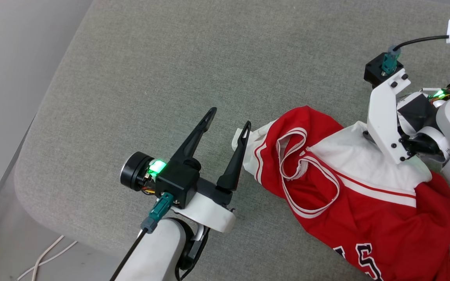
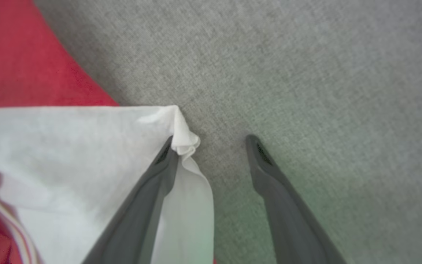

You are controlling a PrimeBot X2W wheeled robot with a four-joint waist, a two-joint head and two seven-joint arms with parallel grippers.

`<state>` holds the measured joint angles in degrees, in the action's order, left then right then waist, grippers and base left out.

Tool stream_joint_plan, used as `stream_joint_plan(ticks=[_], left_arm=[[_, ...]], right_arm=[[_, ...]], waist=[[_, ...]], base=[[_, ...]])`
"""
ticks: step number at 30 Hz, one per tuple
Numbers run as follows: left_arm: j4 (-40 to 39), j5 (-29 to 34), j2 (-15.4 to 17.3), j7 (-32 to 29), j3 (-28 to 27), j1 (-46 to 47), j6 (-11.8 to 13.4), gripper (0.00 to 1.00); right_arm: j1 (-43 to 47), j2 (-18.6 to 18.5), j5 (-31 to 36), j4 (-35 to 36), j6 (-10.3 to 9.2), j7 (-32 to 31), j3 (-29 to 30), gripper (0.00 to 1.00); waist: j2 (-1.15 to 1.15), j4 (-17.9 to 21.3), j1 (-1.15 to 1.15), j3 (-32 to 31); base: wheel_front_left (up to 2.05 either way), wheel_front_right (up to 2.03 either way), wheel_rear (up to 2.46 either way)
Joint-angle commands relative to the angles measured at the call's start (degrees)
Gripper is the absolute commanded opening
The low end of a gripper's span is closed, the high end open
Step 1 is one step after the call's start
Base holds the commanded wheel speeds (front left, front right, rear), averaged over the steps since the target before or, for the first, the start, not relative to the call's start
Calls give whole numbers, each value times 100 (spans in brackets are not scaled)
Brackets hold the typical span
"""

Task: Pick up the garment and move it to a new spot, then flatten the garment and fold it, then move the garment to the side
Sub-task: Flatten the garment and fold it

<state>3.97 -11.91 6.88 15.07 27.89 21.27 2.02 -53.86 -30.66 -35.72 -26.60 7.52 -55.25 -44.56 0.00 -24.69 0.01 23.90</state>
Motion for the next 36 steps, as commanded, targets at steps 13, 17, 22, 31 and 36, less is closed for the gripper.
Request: stream_joint_plan(ticks=[13, 17, 22, 31, 36], left_arm=[[212, 109, 87, 15, -394, -254, -133, 100], [263, 94, 166, 15, -544, -395, -144, 100], [284, 71, 279, 15, -737, -576, -133, 100], [231, 45, 382, 15, -941, -812, -129, 100], [204, 55, 418, 15, -978, -812, -133, 100]], right_arm=[[190, -33, -705, 99, -5, 1245, -282, 0], [326, -242, -950, 506, -5, 1683, -166, 0], [696, -688, -1131, 1171, -5, 2088, 149, 0], [2309, -1514, -1167, 1921, -4, 2403, 1879, 0], [3307, -1442, -780, 1594, -5, 2317, 3164, 0]], waist=[[0, 701, -1, -802], [0, 1030, -1, -1130], [0, 1426, -1, -1436], [0, 2023, -1, -1678], [0, 2258, -1, -1601]], base=[[0, 0, 0], [0, 0, 0], [0, 0, 0], [0, 0, 0], [0, 0, 0]])
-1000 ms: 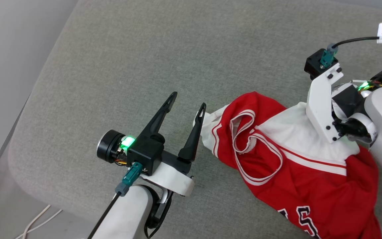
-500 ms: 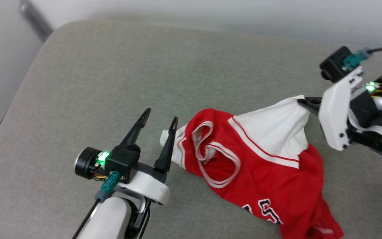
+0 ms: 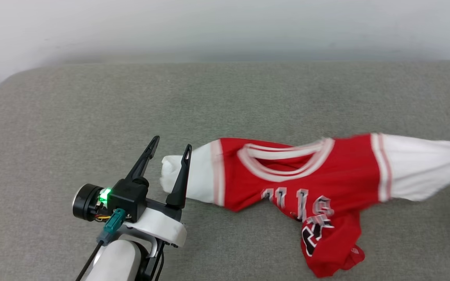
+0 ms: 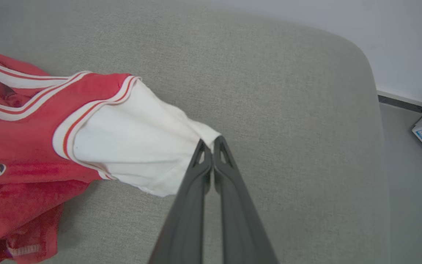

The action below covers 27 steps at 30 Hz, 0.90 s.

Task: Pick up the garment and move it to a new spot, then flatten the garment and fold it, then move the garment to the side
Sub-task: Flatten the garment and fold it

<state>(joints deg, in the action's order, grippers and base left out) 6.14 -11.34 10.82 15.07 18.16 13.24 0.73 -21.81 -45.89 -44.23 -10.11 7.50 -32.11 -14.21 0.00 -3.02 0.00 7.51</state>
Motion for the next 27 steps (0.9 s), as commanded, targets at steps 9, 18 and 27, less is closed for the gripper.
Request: stream_joint_plan(ticks=[9, 18, 27], left_arm=[[63, 7, -17, 15, 34, 200, -80, 100], [163, -77, -20, 15, -37, 111, -96, 100], [57, -294, 124, -68, -230, -78, -133, 100]], right_arm=[[693, 769, 1130, -905, -3, 197, 926, 0], [571, 1140, 1601, -754, -3, 823, 1066, 100], [1093, 1821, 1725, 959, -3, 2237, 1765, 100]], waist=[[0, 103, 0, 252], [0, 110, 0, 91], [0, 346, 0, -104]], base=[[0, 0, 0], [0, 0, 0], [0, 0, 0]])
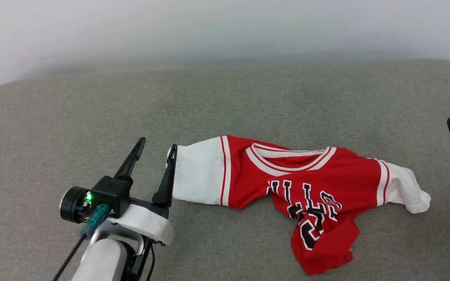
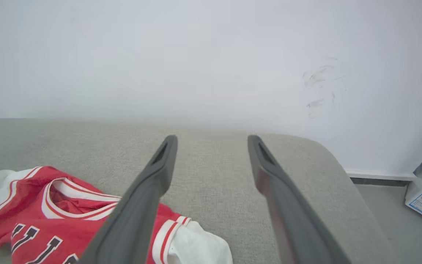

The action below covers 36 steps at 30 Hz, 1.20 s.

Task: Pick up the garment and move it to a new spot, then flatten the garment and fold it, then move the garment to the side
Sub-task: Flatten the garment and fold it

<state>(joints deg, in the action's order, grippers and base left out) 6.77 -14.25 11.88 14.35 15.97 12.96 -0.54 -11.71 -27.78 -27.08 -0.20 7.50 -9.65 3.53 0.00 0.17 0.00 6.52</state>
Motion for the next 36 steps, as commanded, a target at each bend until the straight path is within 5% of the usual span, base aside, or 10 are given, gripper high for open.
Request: stream_joint_plan(ticks=[1, 8, 18, 32, 33, 34, 35, 36], left_arm=[[-17, -28, 68, -97, -12, -44, -46, 100], [-28, -399, 498, -1857, 107, 348, -370, 100], [-135, -1297, 1376, -5051, 288, 1130, -618, 100], [424, -1293, 1587, -6091, 763, 1486, -637, 100], [503, -1289, 1589, -6071, 814, 1459, -644, 74], [569, -1273, 1565, -5975, 818, 1440, -640, 31], [625, -1259, 1536, -5896, 847, 1406, -639, 0], [671, -1270, 1505, -5817, 882, 1358, -643, 0]], right_arm=[[176, 142, 17, 156, -3, 147, 75, 100], [758, 895, 249, 1130, -3, 1021, 414, 100], [820, 1402, 477, 1331, -2, 1388, 172, 100], [487, 1428, 494, 849, -2, 1675, -25, 100], [482, 1425, 498, 832, -2, 1683, -31, 100], [482, 1421, 503, 814, -2, 1700, -30, 100], [487, 1419, 510, 799, -2, 1713, -30, 100], [496, 1416, 518, 780, -2, 1724, -16, 100]], waist=[[0, 61, 0, 7], [0, 272, 0, 309], [0, 605, 0, 913], [0, 874, 0, 1369], [0, 877, 0, 1372], [0, 875, 0, 1369], [0, 869, 0, 1359], [0, 855, 0, 1342]], base=[[0, 0, 0], [0, 0, 0], [0, 0, 0], [0, 0, 0], [0, 0, 0], [0, 0, 0], [0, 0, 0], [0, 0, 0]])
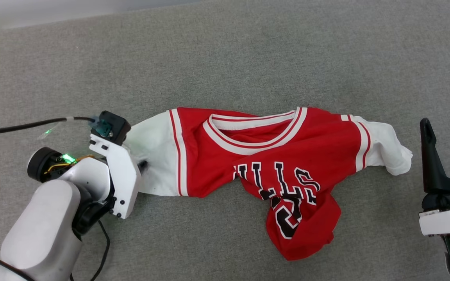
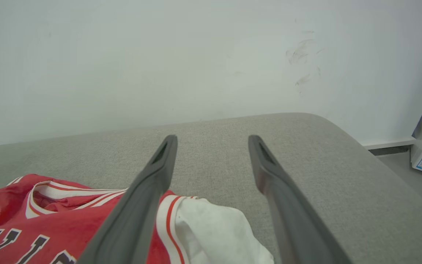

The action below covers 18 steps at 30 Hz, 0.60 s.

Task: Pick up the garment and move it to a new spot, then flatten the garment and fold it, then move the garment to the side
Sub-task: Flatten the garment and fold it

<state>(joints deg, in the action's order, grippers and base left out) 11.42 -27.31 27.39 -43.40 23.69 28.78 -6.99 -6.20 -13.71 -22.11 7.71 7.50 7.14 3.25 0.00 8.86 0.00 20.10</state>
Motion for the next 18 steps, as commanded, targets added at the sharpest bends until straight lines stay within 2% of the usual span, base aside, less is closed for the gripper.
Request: stream_joint_plan(ticks=[1, 5, 10, 14, 18], left_arm=[[248, 23, -70, 96, 110, -256, -3, 0], [220, 36, -104, 678, -54, -293, 89, 0], [-263, 2, -89, 1307, -344, -507, 326, 0], [-963, -126, -7, 1512, -590, -962, 558, 0], [-1856, -376, 25, 1430, -746, -1575, 737, 0]], right_arm=[[-40, 4, 38, -29, -3, 39, 36, 100], [13, -43, 74, -65, -2, -1, 43, 100], [135, -84, 108, -81, -2, -74, 76, 100], [252, -73, 128, -84, -2, -139, 134, 100], [383, -23, 158, -51, -3, -192, 236, 100]], waist=[[0, -36, 0, -39], [0, -138, 0, -194], [0, -346, 0, -499], [0, -518, 0, -765], [0, -698, 0, -982]], base=[[0, 0, 0], [0, 0, 0], [0, 0, 0], [0, 0, 0], [0, 0, 0]])
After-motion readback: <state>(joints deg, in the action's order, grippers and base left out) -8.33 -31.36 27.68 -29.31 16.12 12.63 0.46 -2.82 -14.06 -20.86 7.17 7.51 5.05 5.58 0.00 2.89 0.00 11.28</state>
